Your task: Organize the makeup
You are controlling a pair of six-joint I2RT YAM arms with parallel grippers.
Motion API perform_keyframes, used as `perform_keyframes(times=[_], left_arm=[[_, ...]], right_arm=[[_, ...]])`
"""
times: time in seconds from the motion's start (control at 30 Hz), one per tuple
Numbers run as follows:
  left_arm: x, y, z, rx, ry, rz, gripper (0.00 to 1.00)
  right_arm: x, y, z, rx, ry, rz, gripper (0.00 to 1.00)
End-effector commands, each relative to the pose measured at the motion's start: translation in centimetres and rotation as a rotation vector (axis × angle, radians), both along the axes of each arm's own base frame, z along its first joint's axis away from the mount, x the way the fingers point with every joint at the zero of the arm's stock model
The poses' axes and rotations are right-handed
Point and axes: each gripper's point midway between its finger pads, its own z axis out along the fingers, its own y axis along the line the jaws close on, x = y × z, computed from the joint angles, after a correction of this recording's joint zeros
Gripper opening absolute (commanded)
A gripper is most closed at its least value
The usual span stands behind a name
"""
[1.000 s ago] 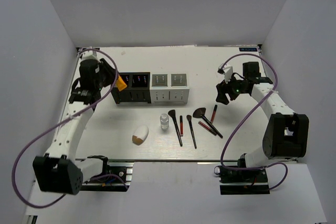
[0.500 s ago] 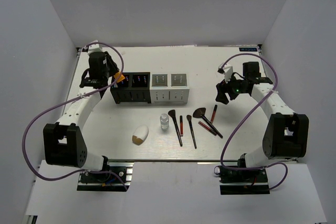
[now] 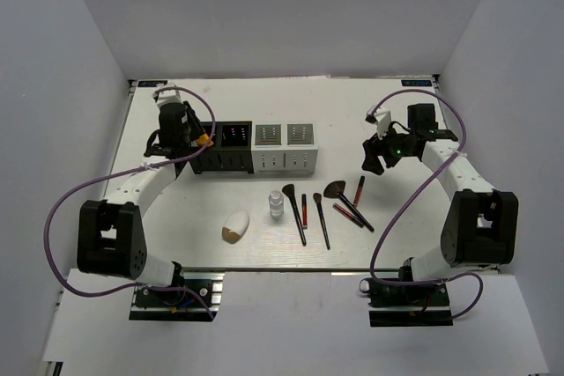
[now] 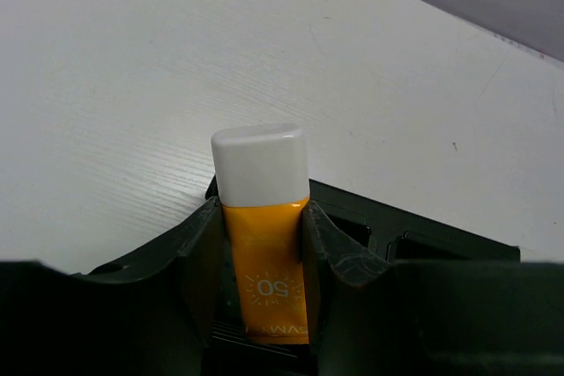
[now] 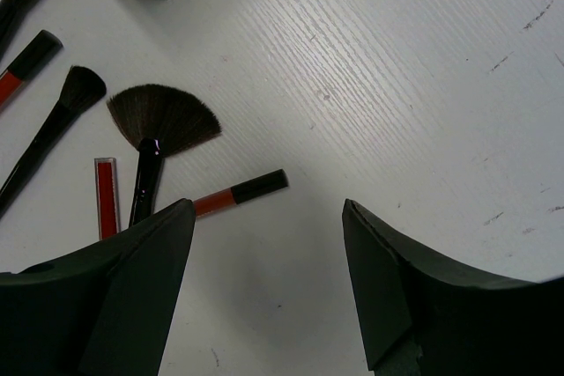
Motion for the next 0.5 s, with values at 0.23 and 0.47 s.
perform_keyframes(times=[0.23,0.47], left_arm=[[0.1,-0.8,1.8,0.042,-0.096,-0.019,0.59],[-0.4,-0.9,2.9,0.040,-0.109,-0.015,0.75]], right_arm=[[-0.2,-0.1,0.5,0.001,-0.024,-0.001,0.73],[-0.4,-0.1,0.4,0.001,-0.024,0.002,0.74]])
